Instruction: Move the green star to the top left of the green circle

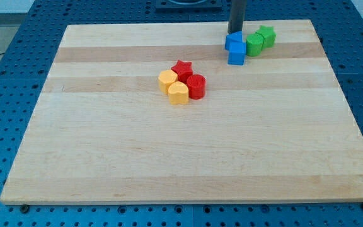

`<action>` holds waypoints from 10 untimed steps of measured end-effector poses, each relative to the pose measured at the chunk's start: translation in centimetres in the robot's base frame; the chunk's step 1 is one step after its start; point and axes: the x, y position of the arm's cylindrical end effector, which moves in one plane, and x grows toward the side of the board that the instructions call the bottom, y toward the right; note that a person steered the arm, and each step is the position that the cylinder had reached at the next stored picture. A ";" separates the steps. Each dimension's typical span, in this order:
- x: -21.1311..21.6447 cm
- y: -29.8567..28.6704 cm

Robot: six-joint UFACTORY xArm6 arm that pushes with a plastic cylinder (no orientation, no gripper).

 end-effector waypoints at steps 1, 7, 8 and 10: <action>1.4 -0.2; -3.2 -4.5; -3.4 -3.2; -3.4 1.9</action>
